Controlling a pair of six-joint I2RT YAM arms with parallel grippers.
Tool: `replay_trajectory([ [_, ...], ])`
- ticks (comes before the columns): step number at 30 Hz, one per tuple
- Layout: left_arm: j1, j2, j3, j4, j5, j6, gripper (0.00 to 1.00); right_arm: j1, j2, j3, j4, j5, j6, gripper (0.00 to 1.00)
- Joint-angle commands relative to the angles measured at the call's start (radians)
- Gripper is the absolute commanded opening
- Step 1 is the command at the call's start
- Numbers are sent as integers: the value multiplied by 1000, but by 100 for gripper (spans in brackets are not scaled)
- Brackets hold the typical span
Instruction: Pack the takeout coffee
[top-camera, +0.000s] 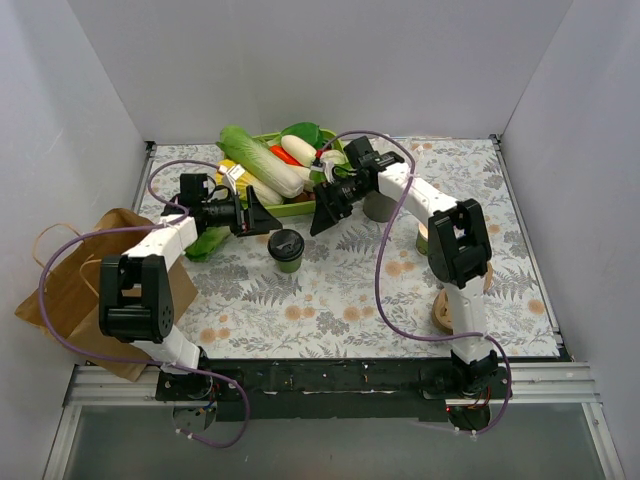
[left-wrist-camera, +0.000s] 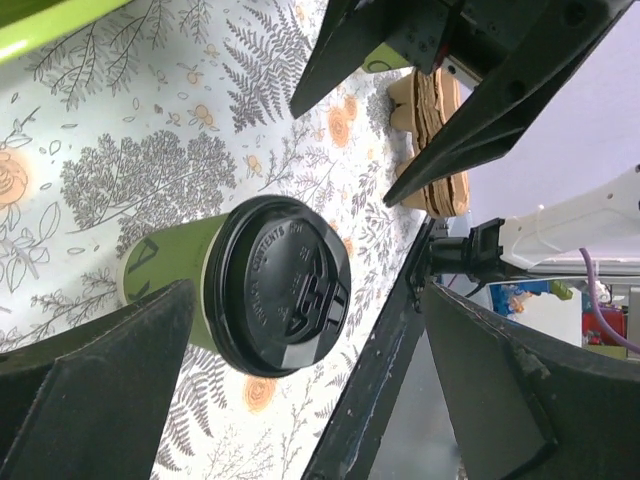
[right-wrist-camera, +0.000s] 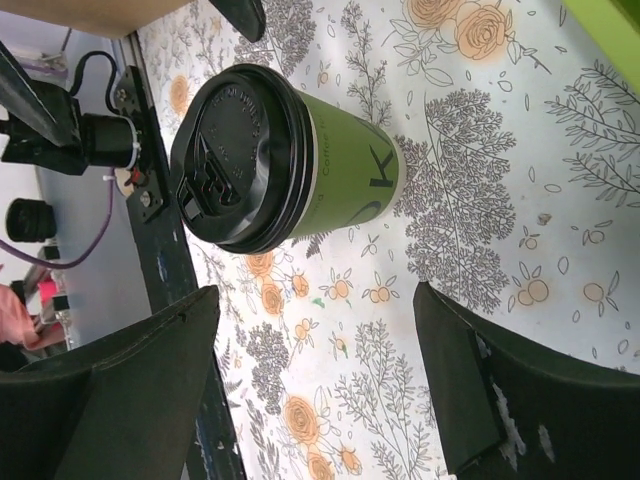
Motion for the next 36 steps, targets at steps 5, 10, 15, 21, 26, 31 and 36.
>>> replay_trajectory([
  [5,40,-39,-10,-251,2,287,96,34,-121,86,-83,139,-148,86],
  [10,86,-95,-26,-380,-12,575,96,60,-219,23,-112,231,-246,86],
  [15,97,-138,-99,-382,-46,697,97,58,-277,-20,-111,273,-263,87],
  [21,82,-182,-201,-207,-88,688,98,57,-310,43,-126,331,-266,88],
  [26,69,-154,-234,-61,-154,622,98,58,-343,20,-129,357,-258,88],
  [31,56,-126,-213,22,-179,606,98,58,-368,7,-131,370,-258,89],
  [36,16,-109,-143,79,-271,541,98,54,-382,14,-125,388,-252,90],
])
